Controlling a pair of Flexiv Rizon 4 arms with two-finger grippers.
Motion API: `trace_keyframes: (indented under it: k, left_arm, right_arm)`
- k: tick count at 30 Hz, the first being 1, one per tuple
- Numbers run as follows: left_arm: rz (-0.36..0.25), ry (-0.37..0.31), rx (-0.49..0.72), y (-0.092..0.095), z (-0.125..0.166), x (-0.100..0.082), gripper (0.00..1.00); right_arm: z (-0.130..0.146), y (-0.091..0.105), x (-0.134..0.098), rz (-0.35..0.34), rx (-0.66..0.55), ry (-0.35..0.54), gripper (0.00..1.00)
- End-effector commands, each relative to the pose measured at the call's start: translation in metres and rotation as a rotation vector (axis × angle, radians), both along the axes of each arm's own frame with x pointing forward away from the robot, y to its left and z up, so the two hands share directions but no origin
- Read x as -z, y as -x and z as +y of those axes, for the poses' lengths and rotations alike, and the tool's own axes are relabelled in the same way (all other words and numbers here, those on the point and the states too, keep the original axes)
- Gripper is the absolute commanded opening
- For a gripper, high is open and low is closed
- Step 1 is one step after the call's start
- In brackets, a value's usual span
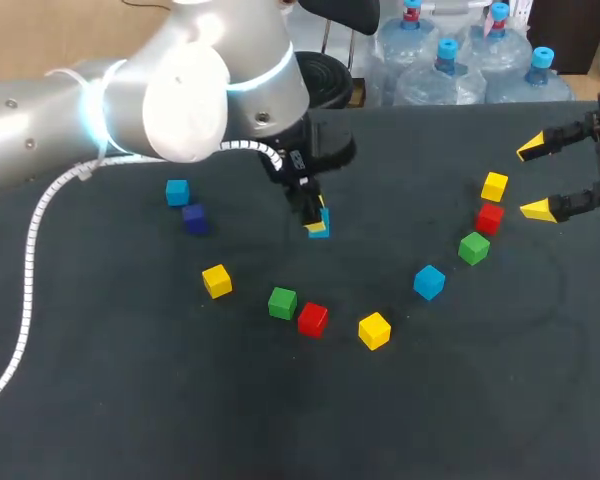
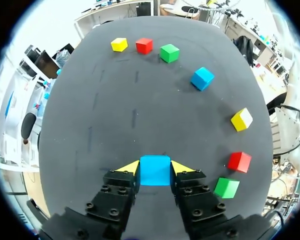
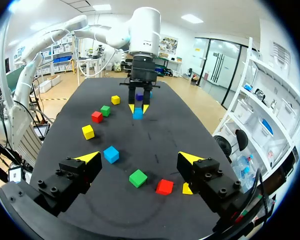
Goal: Place the blue cubes, place green cubes on the blue cubes, place the yellow cubes on the green cubes, then place the red cubes on the yellow cubes, and place purple cube on the red cubes.
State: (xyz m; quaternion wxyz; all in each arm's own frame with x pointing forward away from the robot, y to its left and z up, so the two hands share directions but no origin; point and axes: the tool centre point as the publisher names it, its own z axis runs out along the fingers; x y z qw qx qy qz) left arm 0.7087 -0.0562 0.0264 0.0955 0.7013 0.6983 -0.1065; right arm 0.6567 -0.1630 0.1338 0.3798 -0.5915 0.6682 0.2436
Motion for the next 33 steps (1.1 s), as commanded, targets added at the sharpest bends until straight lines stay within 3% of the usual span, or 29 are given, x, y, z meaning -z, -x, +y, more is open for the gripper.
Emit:
trace_keyframes:
  k: [1,9,33]
  left_arm:
    - [0.006,0.004,0.000,0.002,-0.002,0.002,0.00]
    - [0.015,0.010,-0.001,0.008,0.000,0.009,0.00]
    - [0.015,-0.006,0.003,0.001,0.005,0.021,0.00]
  right_arm:
    - [0.000,-0.001,0.001,-0.001,-0.001,-0.002,1.00]
    - [0.000,-0.001,0.001,-0.001,-0.001,-0.002,1.00]
    - [0.000,-0.001,0.001,-0.001,-0.001,-0.002,1.00]
